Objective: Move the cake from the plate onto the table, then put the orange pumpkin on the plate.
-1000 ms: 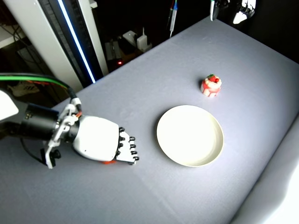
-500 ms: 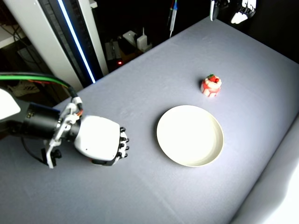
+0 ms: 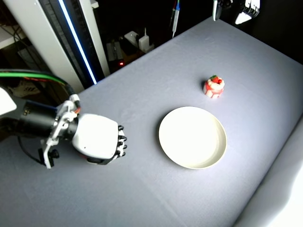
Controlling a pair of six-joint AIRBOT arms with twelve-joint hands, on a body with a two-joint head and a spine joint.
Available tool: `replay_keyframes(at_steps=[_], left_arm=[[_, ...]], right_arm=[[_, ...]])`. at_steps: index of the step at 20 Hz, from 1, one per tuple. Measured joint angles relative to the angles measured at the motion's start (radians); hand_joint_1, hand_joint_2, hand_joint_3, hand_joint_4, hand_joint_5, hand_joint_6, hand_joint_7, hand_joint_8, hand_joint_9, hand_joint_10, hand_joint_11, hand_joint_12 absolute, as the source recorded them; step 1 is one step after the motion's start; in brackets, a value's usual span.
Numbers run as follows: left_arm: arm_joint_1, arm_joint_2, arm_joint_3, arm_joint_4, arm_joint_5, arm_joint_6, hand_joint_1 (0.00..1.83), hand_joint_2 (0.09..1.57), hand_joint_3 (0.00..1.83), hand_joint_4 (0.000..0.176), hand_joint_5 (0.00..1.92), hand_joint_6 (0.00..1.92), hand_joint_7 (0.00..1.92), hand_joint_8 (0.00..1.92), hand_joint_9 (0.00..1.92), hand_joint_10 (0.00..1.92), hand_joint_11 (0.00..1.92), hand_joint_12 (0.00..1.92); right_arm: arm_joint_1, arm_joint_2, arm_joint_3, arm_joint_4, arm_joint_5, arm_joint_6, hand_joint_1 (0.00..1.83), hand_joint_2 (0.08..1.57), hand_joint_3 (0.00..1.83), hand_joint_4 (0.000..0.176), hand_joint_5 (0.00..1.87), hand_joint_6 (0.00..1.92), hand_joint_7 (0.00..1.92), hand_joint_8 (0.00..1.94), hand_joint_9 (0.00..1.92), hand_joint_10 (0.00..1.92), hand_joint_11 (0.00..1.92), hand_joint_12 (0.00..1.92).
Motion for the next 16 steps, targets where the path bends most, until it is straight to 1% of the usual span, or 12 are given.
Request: replay_keyframes(at_steps=[1, 3, 4, 6, 8, 9, 10, 11, 12, 14, 15, 16], left_arm=[[0.000, 0.000, 0.000, -0.001, 0.001, 0.000, 1.08, 0.89, 0.00, 0.009, 0.81, 0.51, 0.64, 1.08, 0.61, 1.31, 0.66, 1.42], [0.000, -0.001, 0.000, -0.004, 0.002, 0.000, 1.06, 0.89, 0.00, 0.040, 0.82, 0.53, 0.64, 1.08, 0.61, 1.30, 0.65, 1.41], [0.000, -0.001, 0.000, -0.001, 0.000, 0.000, 1.08, 0.89, 0.00, 0.030, 0.82, 0.55, 0.64, 1.08, 0.62, 1.33, 0.67, 1.44], [0.000, -0.001, 0.000, 0.000, 0.002, 0.000, 1.10, 0.88, 0.00, 0.033, 0.80, 0.61, 0.66, 1.06, 0.66, 1.34, 0.71, 1.44], [0.000, -0.005, 0.000, -0.007, 0.000, 0.000, 1.12, 0.88, 0.00, 0.034, 0.80, 0.70, 0.65, 1.09, 0.66, 1.39, 0.72, 1.50], [0.000, -0.008, 0.000, -0.006, 0.004, 0.000, 1.13, 0.87, 0.00, 0.030, 0.81, 0.72, 0.66, 1.08, 0.66, 1.38, 0.73, 1.50], [0.000, -0.008, 0.000, 0.000, 0.006, 0.000, 1.13, 0.86, 0.00, 0.019, 0.83, 0.72, 0.68, 1.07, 0.67, 1.37, 0.73, 1.50], [0.000, -0.008, 0.000, 0.001, 0.005, 0.000, 1.12, 0.86, 0.00, 0.023, 0.83, 0.71, 0.69, 1.05, 0.67, 1.36, 0.71, 1.50], [0.000, -0.008, 0.000, 0.000, 0.003, 0.000, 1.09, 0.87, 0.00, 0.037, 0.83, 0.70, 0.68, 1.04, 0.66, 1.35, 0.69, 1.50], [0.000, -0.009, 0.000, -0.002, 0.003, 0.000, 1.08, 0.88, 0.00, 0.043, 0.80, 0.70, 0.67, 1.03, 0.65, 1.32, 0.69, 1.47], [0.000, -0.014, 0.002, -0.001, 0.000, 0.000, 1.08, 0.89, 0.00, 0.023, 0.78, 0.70, 0.65, 1.05, 0.62, 1.33, 0.63, 1.48], [0.002, -0.016, 0.002, 0.000, 0.005, 0.001, 1.08, 0.89, 0.00, 0.014, 0.77, 0.71, 0.64, 1.08, 0.60, 1.35, 0.61, 1.50]], right_arm=[[0.000, 0.000, 0.000, -0.003, 0.000, 0.000, 1.49, 1.12, 0.00, 0.000, 0.94, 1.92, 1.14, 1.94, 1.24, 1.92, 1.33, 1.92], [0.018, 0.007, -0.010, -0.011, 0.002, 0.000, 1.53, 1.10, 0.00, 0.000, 0.94, 1.92, 1.15, 1.94, 1.24, 1.92, 1.33, 1.92], [0.040, 0.018, -0.020, -0.018, 0.009, 0.000, 1.52, 1.11, 0.00, 0.000, 0.97, 1.92, 1.16, 1.94, 1.25, 1.92, 1.32, 1.92], [0.069, 0.030, -0.034, -0.039, 0.015, 0.001, 1.53, 1.12, 0.00, 0.000, 0.98, 1.92, 1.15, 1.94, 1.25, 1.92, 1.35, 1.92], [0.090, 0.034, -0.040, -0.074, 0.024, 0.000, 1.57, 1.11, 0.00, 0.000, 0.92, 1.92, 1.11, 1.94, 1.24, 1.92, 1.36, 1.92], [0.106, 0.034, -0.042, -0.082, 0.030, 0.000, 1.57, 1.11, 0.00, 0.000, 0.91, 1.92, 1.09, 1.94, 1.23, 1.92, 1.35, 1.92], [0.126, 0.034, -0.044, -0.089, 0.031, 0.001, 1.57, 1.11, 0.00, 0.000, 0.92, 1.92, 1.11, 1.94, 1.25, 1.92, 1.37, 1.92], [0.145, 0.035, -0.047, -0.096, 0.032, 0.000, 1.56, 1.11, 0.00, 0.000, 0.94, 1.92, 1.13, 1.94, 1.27, 1.92, 1.39, 1.92], [0.176, 0.039, -0.052, -0.106, 0.038, 0.000, 1.54, 1.11, 0.00, 0.000, 0.95, 1.92, 1.16, 1.94, 1.30, 1.92, 1.41, 1.92], [0.237, 0.040, -0.056, -0.101, 0.044, -0.018, 1.59, 1.06, 0.00, 0.000, 0.99, 1.92, 1.22, 1.94, 1.38, 1.92, 1.47, 1.92], [0.260, 0.036, -0.056, -0.103, 0.046, -0.033, 1.56, 1.08, 0.00, 0.000, 1.00, 1.92, 1.24, 1.94, 1.39, 1.92, 1.48, 1.92], [0.281, 0.029, -0.055, -0.105, 0.045, -0.048, 1.54, 1.08, 0.00, 0.000, 0.98, 1.92, 1.24, 1.94, 1.40, 1.92, 1.48, 1.92]])
